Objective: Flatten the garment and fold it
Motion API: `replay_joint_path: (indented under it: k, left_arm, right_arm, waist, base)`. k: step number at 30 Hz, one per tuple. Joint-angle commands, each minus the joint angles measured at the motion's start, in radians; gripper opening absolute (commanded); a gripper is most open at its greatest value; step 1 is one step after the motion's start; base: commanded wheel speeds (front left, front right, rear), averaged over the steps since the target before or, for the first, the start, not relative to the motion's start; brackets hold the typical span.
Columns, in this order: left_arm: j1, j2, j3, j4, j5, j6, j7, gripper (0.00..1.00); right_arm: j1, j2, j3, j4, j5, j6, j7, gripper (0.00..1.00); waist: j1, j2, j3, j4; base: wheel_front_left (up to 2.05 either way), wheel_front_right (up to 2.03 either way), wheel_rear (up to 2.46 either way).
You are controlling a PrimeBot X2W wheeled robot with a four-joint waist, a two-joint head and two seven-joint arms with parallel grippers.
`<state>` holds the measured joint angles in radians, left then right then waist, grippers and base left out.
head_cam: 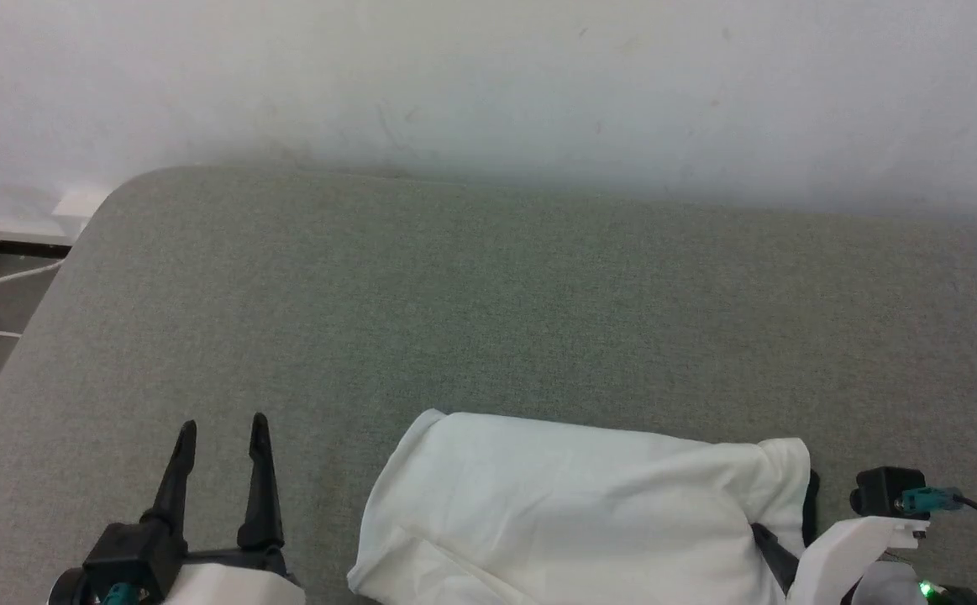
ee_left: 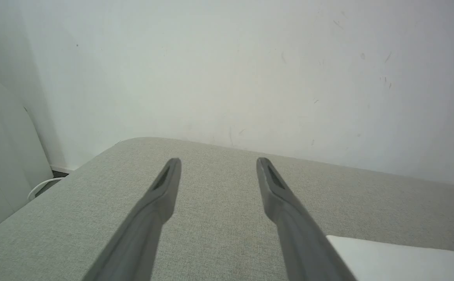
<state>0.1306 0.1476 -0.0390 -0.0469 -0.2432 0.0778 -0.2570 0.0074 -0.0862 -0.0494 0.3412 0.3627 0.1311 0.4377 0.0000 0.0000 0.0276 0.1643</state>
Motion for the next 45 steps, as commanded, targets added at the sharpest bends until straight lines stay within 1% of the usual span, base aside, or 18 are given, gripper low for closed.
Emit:
replay_joint_path:
  k: [1, 3, 8, 10, 13, 18, 20, 25, 29, 37, 41, 45]
  left_arm:
    - [-0.015, -0.011, 0.011, 0.007, 0.013, -0.013, -0.005, 1.00]
    - [-0.017, -0.022, 0.022, 0.014, 0.024, -0.026, -0.005, 1.00]
    - [-0.017, -0.042, 0.049, 0.032, 0.042, -0.055, -0.005, 1.00]
    - [-0.018, -0.049, 0.056, 0.039, 0.049, -0.065, -0.005, 1.00]
    - [-0.019, -0.058, 0.065, 0.047, 0.058, -0.076, -0.005, 1.00]
    - [-0.018, -0.071, 0.075, 0.057, 0.068, -0.092, -0.005, 1.00]
    - [-0.016, -0.075, 0.079, 0.061, 0.072, -0.097, -0.005, 1.00]
    - [-0.012, -0.082, 0.086, 0.068, 0.078, -0.106, -0.005, 1.00]
    - [-0.004, -0.087, 0.092, 0.070, 0.081, -0.110, -0.005, 1.00]
    - [0.015, -0.093, 0.099, 0.069, 0.084, -0.115, -0.005, 1.00]
    - [0.022, -0.094, 0.099, 0.069, 0.084, -0.116, -0.005, 1.00]
    - [0.030, -0.095, 0.097, 0.069, 0.083, -0.116, -0.005, 1.00]
  right_arm:
    - [0.011, 0.022, 0.034, 0.040, 0.016, 0.000, 0.006, 0.00]
    - [0.011, 0.023, 0.043, 0.045, 0.028, 0.000, -0.012, 0.00]
    - [-0.004, 0.014, -0.007, 0.036, 0.039, 0.000, -0.095, 0.00]
    - [-0.013, 0.002, -0.034, 0.025, 0.045, 0.000, -0.122, 0.00]
    - [-0.023, -0.034, -0.083, 0.012, 0.047, 0.000, -0.154, 0.00]
    - [-0.036, -0.095, -0.191, 0.036, 0.033, 0.000, -0.162, 0.00]
    - [-0.041, -0.108, -0.229, 0.046, 0.027, 0.000, -0.155, 0.00]
    - [-0.037, -0.123, -0.267, 0.037, 0.035, 0.000, -0.138, 0.00]
    - [-0.006, -0.116, -0.232, -0.037, 0.068, 0.000, -0.108, 0.00]
    - [0.097, -0.085, -0.116, -0.300, 0.153, 0.000, 0.023, 0.00]
    - [0.128, -0.053, -0.052, -0.418, 0.183, 0.000, 0.092, 0.00]
    - [0.131, -0.011, 0.009, -0.474, 0.209, 0.000, 0.136, 0.00]
  waist:
    - [0.0000, 0.0000, 0.010, 0.005]
    - [0.0000, 0.0000, 0.010, 0.003]
    - [0.0000, 0.0000, 0.002, -0.012]
    - [0.0000, 0.0000, -0.001, -0.018]
    - [0.0000, 0.0000, -0.005, -0.025]
    - [0.0000, 0.0000, -0.015, -0.034]
    - [0.0000, 0.0000, -0.020, -0.037]
    - [0.0000, 0.0000, -0.035, -0.043]
    - [0.0000, 0.0000, -0.051, -0.049]
    - [0.0000, 0.0000, -0.079, -0.049]
    - [0.0000, 0.0000, -0.092, -0.038]
    - [0.0000, 0.0000, -0.107, -0.017]
  base:
    - [0.00, 0.00, 0.00]
    - [0.00, 0.00, 0.00]
    - [0.00, 0.00, 0.00]
    - [0.00, 0.00, 0.00]
    - [0.00, 0.00, 0.00]
    - [0.00, 0.00, 0.00]
    - [0.00, 0.00, 0.00]
    - [0.00, 0.00, 0.00]
    - [0.00, 0.00, 0.00]
    - [0.00, 0.00, 0.00]
    - [0.00, 0.00, 0.00]
    - [0.00, 0.00, 0.00]
